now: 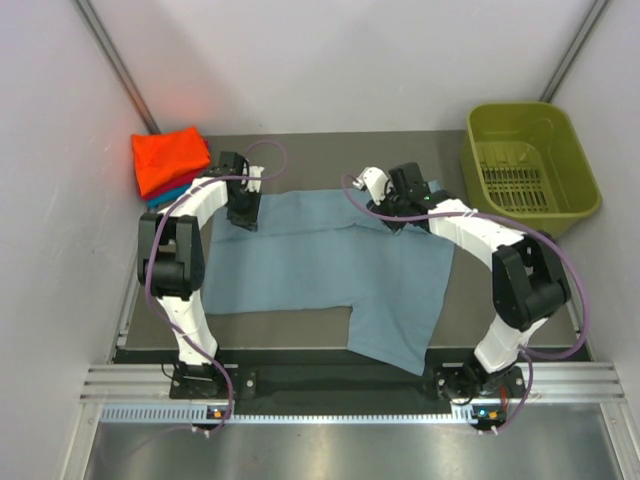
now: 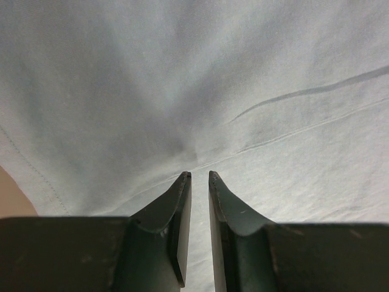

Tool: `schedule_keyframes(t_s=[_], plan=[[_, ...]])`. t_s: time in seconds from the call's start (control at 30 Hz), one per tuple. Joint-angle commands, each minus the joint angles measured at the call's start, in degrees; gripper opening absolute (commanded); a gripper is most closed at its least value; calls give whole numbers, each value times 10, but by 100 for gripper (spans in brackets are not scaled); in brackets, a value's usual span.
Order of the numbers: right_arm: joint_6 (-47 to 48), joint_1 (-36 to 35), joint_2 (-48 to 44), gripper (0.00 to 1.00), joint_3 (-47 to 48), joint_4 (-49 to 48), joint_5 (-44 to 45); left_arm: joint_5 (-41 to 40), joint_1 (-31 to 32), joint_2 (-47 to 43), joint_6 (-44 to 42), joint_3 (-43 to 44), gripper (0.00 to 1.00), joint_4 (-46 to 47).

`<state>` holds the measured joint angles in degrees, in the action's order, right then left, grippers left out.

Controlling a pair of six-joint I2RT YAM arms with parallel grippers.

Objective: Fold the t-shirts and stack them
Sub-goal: Fold the tshirt

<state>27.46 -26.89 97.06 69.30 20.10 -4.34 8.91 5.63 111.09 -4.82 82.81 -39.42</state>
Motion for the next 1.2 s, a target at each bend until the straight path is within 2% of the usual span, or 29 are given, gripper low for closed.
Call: schedule_keyframes(t_s=[0.0, 0.17, 0.37, 0.5, 0.87, 0.97, 1.1, 1.17], plan=[[8, -8, 13, 34, -3, -13, 6, 9, -2, -19, 5, 7, 23, 12], [8, -9, 56, 34, 14, -23, 14, 4, -2, -25, 2, 8, 23, 8], [16, -9, 94, 30, 36, -27, 16, 2, -2, -28, 5, 3, 23, 10], [15, -8, 104, 24, 44, -30, 17, -1, -2, -29, 4, 3, 23, 10], [14, -9, 118, 21, 42, -45, 41, 1, -2, -25, 6, 5, 23, 12], [16, -9, 122, 15, 43, -45, 41, 2, -2, -25, 8, 5, 23, 13], [16, -12, 117, 0, 44, -47, 59, 1, -2, -25, 8, 3, 23, 12], [17, -11, 105, 0, 44, -45, 60, 1, -2, -26, 7, 3, 23, 13]])
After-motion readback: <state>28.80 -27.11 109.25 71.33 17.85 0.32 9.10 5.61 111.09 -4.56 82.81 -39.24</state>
